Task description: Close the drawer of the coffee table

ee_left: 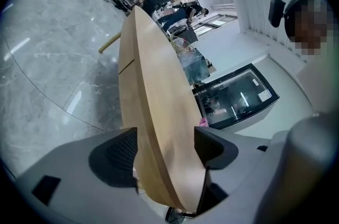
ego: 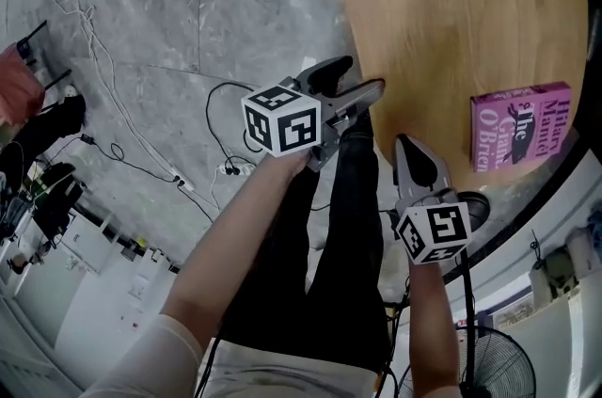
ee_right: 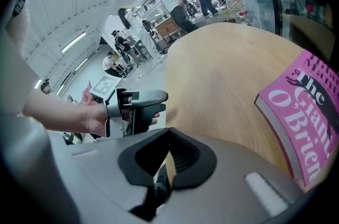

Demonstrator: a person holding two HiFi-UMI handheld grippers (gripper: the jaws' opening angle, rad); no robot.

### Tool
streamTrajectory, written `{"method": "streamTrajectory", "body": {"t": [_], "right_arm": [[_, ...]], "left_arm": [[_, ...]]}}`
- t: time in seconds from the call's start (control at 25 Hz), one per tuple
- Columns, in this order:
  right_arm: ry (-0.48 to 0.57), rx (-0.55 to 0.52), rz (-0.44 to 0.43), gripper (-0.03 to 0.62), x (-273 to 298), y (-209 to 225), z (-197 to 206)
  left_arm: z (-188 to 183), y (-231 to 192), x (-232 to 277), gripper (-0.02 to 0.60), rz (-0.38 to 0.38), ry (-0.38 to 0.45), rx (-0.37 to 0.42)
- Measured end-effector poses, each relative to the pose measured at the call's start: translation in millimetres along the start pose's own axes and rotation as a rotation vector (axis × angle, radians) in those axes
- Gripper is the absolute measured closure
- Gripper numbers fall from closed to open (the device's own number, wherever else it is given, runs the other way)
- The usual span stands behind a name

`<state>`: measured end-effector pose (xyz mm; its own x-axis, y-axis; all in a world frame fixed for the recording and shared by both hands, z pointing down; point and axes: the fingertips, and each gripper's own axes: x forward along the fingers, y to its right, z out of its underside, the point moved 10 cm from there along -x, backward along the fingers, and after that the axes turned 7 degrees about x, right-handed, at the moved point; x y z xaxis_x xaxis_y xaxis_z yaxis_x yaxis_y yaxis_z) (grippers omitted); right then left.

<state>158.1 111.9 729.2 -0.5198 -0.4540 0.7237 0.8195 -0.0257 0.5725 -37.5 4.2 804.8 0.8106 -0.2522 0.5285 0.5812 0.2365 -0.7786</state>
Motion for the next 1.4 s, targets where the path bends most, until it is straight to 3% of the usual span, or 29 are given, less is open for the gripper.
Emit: {"method": "streamTrajectory", "body": {"t": [0.16,0.28,0.52,0.76,1.0,1.4], "right_arm": [[0.016,-0.024,0.003,0.583,-11.3,-19.5,-12.6],[0.036,-0.049,0.006,0.583,-24.8,-40.4,-27.4],[0.086,-0.096,0.029,0.583,-65.1,-81.1,-60.6],[0.093,-0.200,0.010,0.583,-125.1,-121.8,-90.8],[0.160,-0.236,0.031,0.583,-187.9,-154.1,-128.1],[0.284,-0.284,-0.012,0.583,-277.5,-221.1,-182.5]], "left_arm": [[-5.3,9.5,-27.2,0.298,-0.027,0.019,-0.005],[-13.8,27.9,-48.0,0.349,-0.042,0.022,0.035],[-40.7,87.0,-89.0,0.426,-0.041,0.027,0.155],[-60.4,150.2,-139.6,0.488,-0.010,0.073,0.185],[-82.4,215.8,-189.0,0.514,-0.014,0.126,0.209],[-130.6,324.6,-259.4,0.549,0.031,0.209,0.328]]}}
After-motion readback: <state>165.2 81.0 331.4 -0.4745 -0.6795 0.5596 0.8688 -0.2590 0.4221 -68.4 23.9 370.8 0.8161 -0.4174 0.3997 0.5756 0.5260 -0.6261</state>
